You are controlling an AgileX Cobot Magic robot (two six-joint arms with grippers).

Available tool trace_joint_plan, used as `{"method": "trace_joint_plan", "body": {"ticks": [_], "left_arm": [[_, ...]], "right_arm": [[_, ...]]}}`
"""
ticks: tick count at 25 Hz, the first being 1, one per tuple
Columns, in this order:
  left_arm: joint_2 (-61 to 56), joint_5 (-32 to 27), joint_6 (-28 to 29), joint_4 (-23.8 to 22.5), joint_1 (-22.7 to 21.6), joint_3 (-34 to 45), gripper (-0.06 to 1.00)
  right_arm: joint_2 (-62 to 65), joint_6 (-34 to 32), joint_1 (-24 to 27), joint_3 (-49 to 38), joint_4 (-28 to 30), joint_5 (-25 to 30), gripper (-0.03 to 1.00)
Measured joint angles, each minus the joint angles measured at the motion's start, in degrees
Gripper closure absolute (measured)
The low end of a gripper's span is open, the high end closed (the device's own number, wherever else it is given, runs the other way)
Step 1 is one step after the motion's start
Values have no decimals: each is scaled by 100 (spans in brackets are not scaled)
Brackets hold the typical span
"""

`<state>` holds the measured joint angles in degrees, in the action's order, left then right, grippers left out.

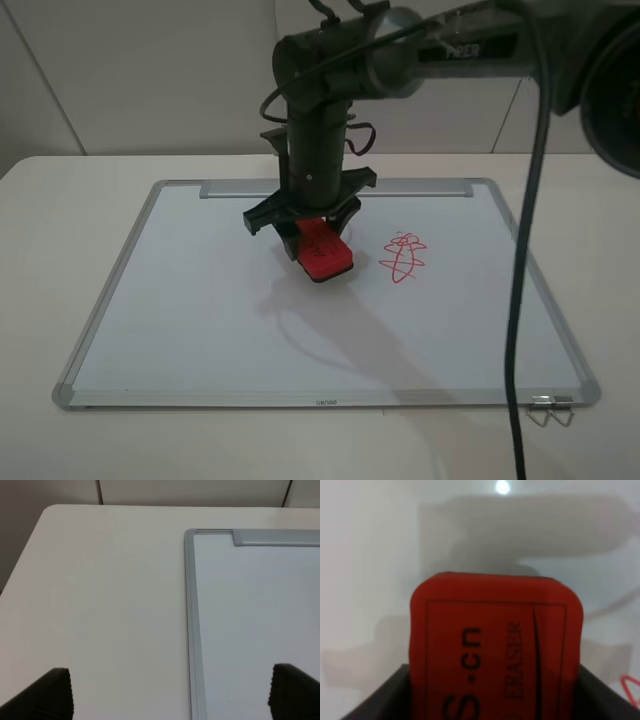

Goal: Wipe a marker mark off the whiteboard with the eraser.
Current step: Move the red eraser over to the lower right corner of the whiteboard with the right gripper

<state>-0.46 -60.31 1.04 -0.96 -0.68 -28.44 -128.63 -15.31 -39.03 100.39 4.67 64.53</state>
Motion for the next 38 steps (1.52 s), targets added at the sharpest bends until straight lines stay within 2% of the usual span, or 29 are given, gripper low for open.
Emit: {"method": "trace_joint_plan", "body": {"ticks": [6, 12, 19, 23, 26, 38], "left_arm": [[0, 0, 0, 0, 0, 0, 17], [0, -1, 0, 0, 0, 0, 17], [0, -1, 0, 0, 0, 0, 17], [0, -1, 0, 0, 0, 0, 17], [0, -1, 0, 0, 0, 0, 17], [0, -1, 0, 0, 0, 0, 17]], "right_arm": [[1103, -788, 615, -1827, 498, -754, 47], [2341, -999, 1238, -3754, 574, -1536, 47], [3231, -1122, 2029, -5079, 661, -2213, 47], [3339, -1258, 2281, -5583, 848, -2550, 47], [3352, -1430, 2288, -5842, 926, -2750, 47], [3330, -1820, 1950, -6018, 1078, -3209, 47]]}}
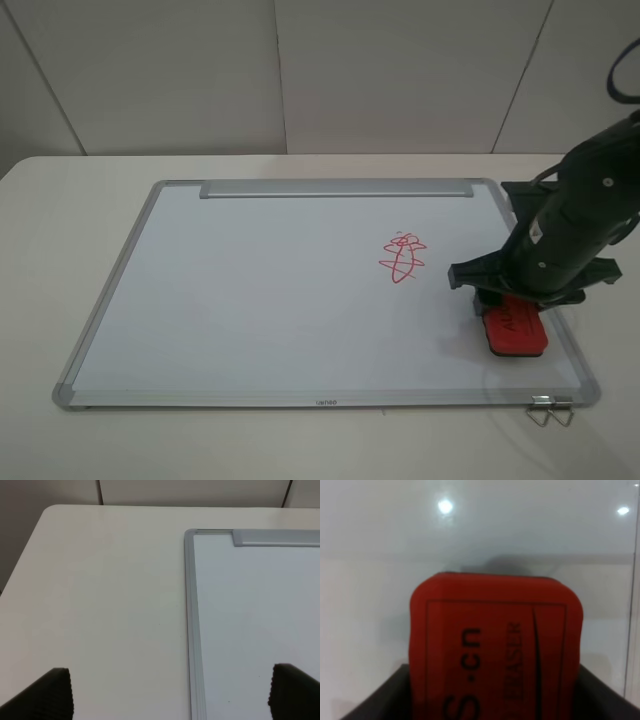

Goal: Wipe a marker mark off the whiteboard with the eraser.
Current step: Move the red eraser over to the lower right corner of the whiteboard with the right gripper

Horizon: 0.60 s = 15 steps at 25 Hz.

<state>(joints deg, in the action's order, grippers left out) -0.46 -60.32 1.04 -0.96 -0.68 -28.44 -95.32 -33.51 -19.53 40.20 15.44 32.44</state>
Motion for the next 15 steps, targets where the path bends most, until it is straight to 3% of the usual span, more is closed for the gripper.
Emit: {"method": "trace_joint_plan", "body": {"ticks": [15], "left_arm": [[0, 0, 0, 0, 0, 0, 17]], "right_arm": [[-19, -105, 0, -669, 14, -553, 47]]}}
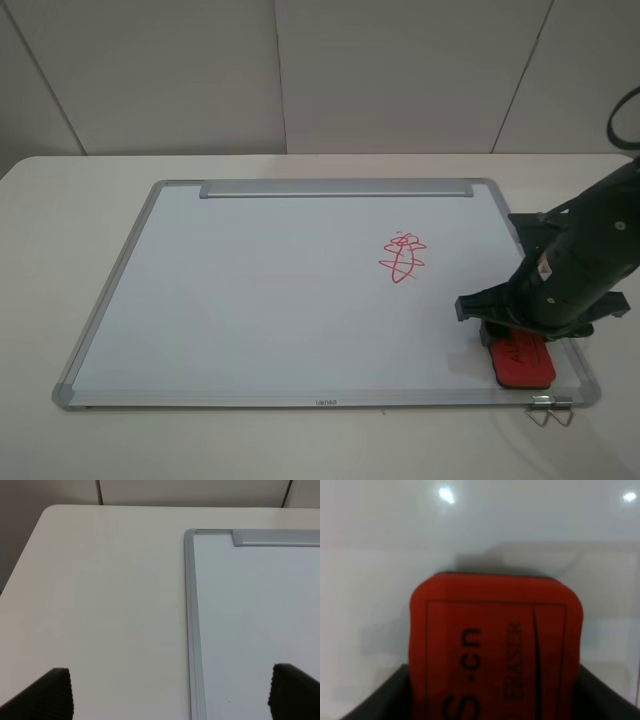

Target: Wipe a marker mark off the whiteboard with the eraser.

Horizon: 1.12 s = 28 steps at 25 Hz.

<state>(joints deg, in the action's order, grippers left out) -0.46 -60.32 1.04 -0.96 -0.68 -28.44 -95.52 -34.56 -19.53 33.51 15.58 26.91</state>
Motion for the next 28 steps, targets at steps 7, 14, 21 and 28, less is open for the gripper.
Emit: {"method": "trace_joint_plan", "body": {"ticks": [7, 14, 21, 28], "left_arm": [[0, 0, 0, 0, 0, 0, 17], [0, 0, 0, 0, 0, 0, 17], [0, 0, 0, 0, 0, 0, 17], [0, 0, 0, 0, 0, 0, 17]], "right_arm": [[0, -4, 0, 0, 0, -127, 24], [482, 34, 0, -4, -5, -67, 20], [1776, 588, 5, 313, -172, 936, 20], [3091, 1392, 310, 758, -641, 1947, 20]]}}
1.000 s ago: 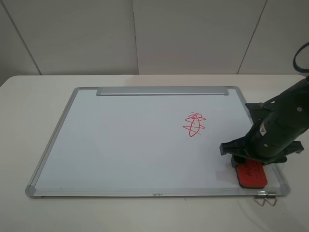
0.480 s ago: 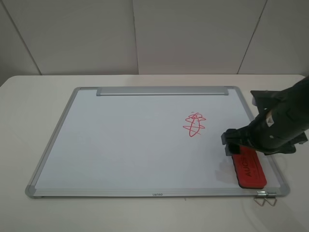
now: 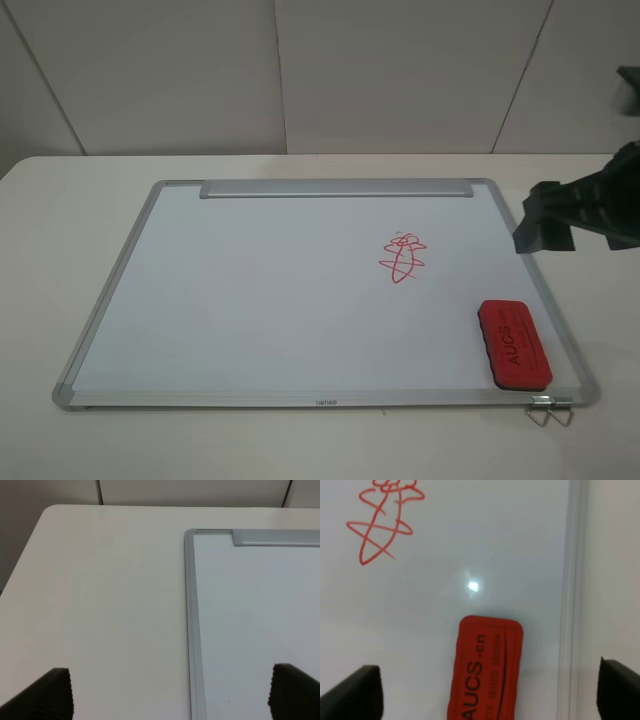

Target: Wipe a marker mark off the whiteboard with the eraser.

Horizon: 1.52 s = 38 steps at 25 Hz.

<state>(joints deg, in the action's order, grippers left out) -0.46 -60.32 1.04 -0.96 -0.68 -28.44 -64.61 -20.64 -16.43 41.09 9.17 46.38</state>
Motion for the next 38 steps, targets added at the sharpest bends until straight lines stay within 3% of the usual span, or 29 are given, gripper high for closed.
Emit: {"method": "trace_joint_plan", "body": {"ticks": [6, 10, 27, 38], "left_arm": [[0, 0, 0, 0, 0, 0, 17], [0, 0, 0, 0, 0, 0, 17], [0, 0, 0, 0, 0, 0, 17], [0, 0, 0, 0, 0, 0, 17]], "right_arm": [[1183, 396, 903, 5, -88, 534, 20], [2025, 526, 1206, 5, -117, 820, 20], [4980, 584, 1225, -35, -138, 1243, 20], [6471, 611, 1225, -988, -143, 1183, 20]]}}
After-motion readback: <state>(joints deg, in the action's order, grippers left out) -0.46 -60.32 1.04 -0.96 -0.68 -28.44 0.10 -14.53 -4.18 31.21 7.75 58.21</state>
